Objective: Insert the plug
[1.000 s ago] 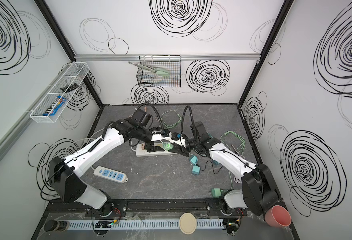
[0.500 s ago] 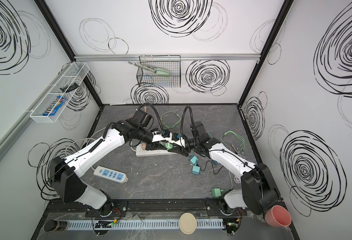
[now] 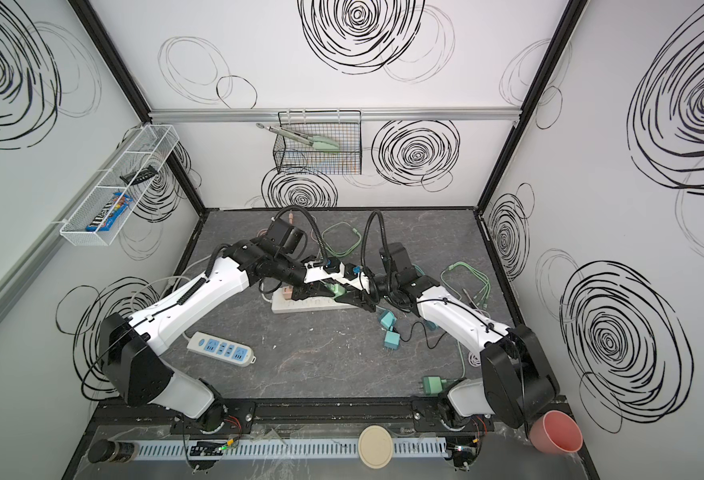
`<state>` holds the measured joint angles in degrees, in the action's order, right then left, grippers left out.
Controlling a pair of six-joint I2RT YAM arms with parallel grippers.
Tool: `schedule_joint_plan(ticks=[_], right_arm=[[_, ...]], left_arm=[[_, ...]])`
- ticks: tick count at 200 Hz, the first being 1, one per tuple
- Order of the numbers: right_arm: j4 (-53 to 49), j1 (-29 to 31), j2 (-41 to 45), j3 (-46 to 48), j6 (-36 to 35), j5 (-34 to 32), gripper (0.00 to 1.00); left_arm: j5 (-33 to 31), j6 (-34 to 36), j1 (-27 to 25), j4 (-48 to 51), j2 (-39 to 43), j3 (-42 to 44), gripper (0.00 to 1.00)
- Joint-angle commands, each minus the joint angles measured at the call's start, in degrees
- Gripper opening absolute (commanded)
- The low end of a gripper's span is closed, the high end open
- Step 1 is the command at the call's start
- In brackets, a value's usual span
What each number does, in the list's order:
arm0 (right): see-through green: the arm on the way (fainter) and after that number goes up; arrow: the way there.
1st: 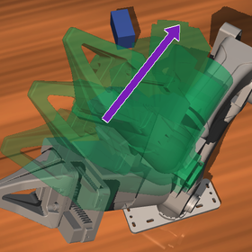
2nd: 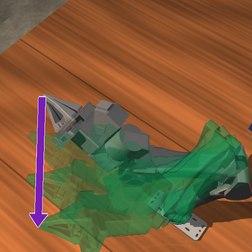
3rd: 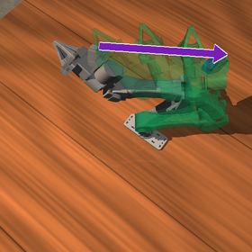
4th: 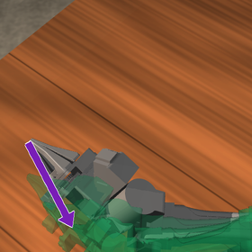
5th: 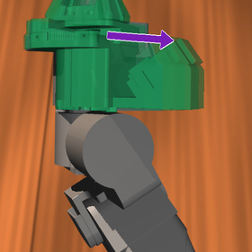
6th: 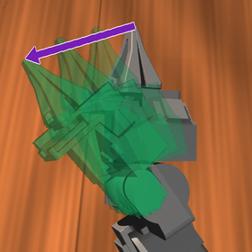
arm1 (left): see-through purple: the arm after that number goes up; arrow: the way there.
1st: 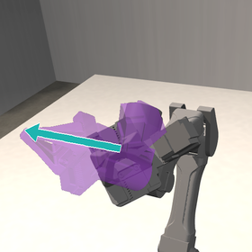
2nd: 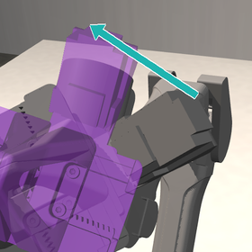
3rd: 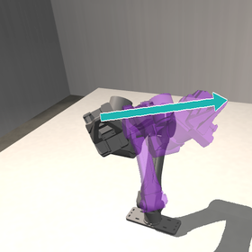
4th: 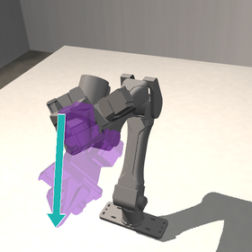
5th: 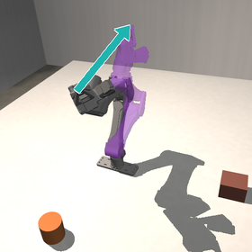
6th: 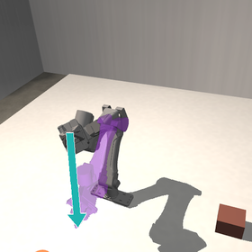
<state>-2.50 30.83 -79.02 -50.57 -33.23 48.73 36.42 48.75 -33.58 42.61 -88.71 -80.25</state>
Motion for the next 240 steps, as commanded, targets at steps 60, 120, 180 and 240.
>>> schedule_joint_plan(ticks=[60,120,180,240], right_arm=[[12.19,-0.48,8.25,8.21,14.35,-21.22,0.97],[18.77,-5.50,15.46,17.68,33.21,-36.77,0.97],[15.16,-7.34,15.96,17.00,36.24,-39.80,0.97],[13.84,-8.46,16.49,16.89,35.91,-41.01,0.97]], left_arm=[[-14.84,2.58,6.01,-5.69,-2.03,-1.89,0.00],[-25.17,10.86,7.80,-0.90,-6.99,-3.66,0.00],[-30.72,13.13,4.28,2.85,-13.06,-3.31,0.00],[-30.74,13.79,3.21,1.54,-15.55,-2.96,0.00]])
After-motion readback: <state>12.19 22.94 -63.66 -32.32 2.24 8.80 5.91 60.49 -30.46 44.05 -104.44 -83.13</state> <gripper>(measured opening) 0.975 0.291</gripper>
